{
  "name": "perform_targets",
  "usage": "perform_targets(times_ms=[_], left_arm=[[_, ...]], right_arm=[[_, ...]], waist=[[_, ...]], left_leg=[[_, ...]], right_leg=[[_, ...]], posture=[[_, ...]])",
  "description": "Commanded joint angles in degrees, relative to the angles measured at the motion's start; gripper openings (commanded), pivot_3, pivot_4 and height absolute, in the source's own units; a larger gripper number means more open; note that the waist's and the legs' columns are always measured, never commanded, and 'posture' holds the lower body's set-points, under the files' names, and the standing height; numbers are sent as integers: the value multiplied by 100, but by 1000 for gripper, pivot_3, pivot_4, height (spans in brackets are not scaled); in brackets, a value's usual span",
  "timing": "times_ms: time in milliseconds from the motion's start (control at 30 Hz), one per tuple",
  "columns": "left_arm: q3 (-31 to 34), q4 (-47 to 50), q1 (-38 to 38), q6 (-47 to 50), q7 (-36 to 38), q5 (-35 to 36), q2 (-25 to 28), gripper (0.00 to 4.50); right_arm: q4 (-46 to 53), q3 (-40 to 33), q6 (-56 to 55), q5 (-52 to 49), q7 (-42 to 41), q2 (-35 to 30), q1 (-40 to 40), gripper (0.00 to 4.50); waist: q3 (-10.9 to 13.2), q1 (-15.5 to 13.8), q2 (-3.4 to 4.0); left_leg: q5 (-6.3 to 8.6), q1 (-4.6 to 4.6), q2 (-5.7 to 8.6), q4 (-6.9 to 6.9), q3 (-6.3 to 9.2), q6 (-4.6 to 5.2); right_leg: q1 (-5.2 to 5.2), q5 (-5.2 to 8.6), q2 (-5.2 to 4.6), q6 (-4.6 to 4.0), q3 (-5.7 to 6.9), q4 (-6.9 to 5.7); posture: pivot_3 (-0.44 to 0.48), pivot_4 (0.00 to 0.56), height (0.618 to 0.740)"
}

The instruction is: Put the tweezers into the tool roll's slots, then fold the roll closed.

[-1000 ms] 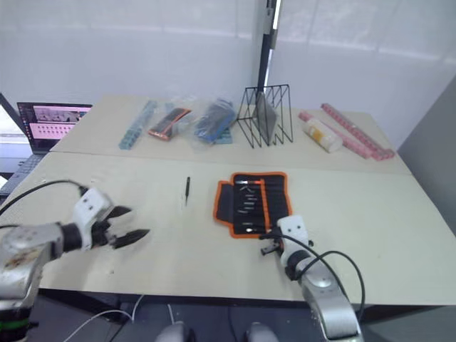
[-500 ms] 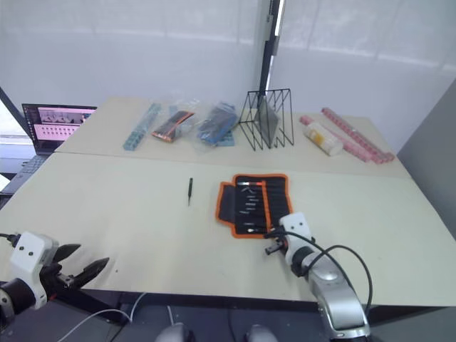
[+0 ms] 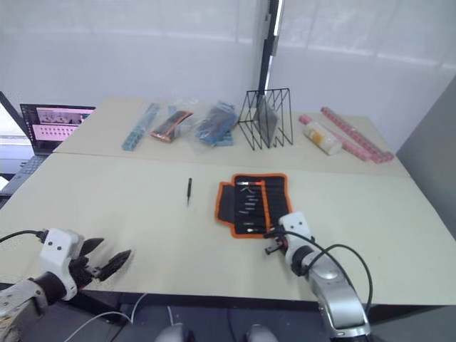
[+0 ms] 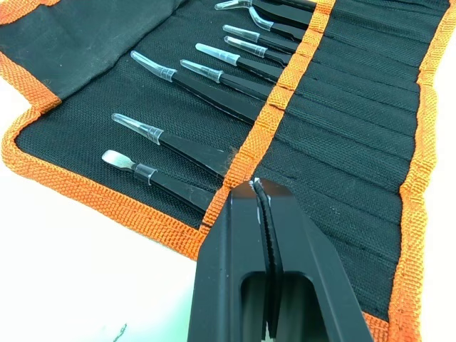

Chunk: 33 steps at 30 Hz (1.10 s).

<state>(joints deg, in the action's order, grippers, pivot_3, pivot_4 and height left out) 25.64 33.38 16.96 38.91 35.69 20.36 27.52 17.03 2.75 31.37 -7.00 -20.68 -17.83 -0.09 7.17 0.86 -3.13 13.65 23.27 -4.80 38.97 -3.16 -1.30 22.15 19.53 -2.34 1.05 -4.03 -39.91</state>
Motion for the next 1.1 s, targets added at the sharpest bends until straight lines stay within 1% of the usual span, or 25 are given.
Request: perform_targets(times_ms=[33,133,233,333,400,600,767,967,1100], left_arm=[[-487,338,-398,29,-714,-90,-379,4457],[-984,322,-585,-197,-1370,-474,-814,4457],[-1416,220,-735,-299,-1659,-708,-1013,4457],[-1862,-89,-1180,-253,-2030,-892,-1293,4457],[-2001,-369,-1508,-172,-2207,-1014,-1386,4457],[-2376,-1014,-2433,356,-2309,-1025,-1484,4457],[-2631,-1665,-2988,590,-2455,-1166,-1613,4457],[-2805,-2553,-3710,489,-2567,-1387,-1672,4457],[-2828,-3041,-3973,454,-2650,-1499,-1724,4457]], right_arm=[[-408,87,312,73,97,21,87,0],[-394,79,324,70,108,24,88,0],[-357,64,340,66,125,23,111,0],[-302,65,366,67,150,21,147,0],[-282,75,375,65,166,26,159,0],[-187,83,415,43,214,17,190,0],[-137,54,424,41,289,53,224,0],[-103,58,431,30,346,98,244,0],[-91,65,437,29,382,136,248,0]], waist=[[-1,-5,-8],[-3,21,-8],[-3,29,-9],[0,-13,-2],[-1,-23,-3],[-2,-10,-2],[-2,-15,0],[-3,-28,2],[-4,-22,4]], left_leg=[[0,0,2,1,0,0],[0,2,3,0,-1,0],[0,18,10,-2,0,1],[0,26,17,-2,-3,1],[-1,31,22,0,-7,1],[-1,46,30,-1,-4,2],[-1,52,40,-2,3,2],[-2,52,45,0,9,3],[-3,52,48,0,10,4]], right_leg=[[-1,-1,-1,2,0,0],[0,-3,1,5,-6,1],[-8,-4,10,6,-11,1],[-2,-4,12,7,-7,1],[-3,-6,11,11,-3,3],[0,-4,11,19,-2,5],[1,-1,10,26,-2,5],[-3,-3,10,32,0,5],[-3,-4,8,34,-2,6]], posture=[[0,150,687],[0,150,687],[0,150,687],[0,150,687],[0,150,687],[0,150,687],[0,150,687],[0,150,687],[0,150,687]])
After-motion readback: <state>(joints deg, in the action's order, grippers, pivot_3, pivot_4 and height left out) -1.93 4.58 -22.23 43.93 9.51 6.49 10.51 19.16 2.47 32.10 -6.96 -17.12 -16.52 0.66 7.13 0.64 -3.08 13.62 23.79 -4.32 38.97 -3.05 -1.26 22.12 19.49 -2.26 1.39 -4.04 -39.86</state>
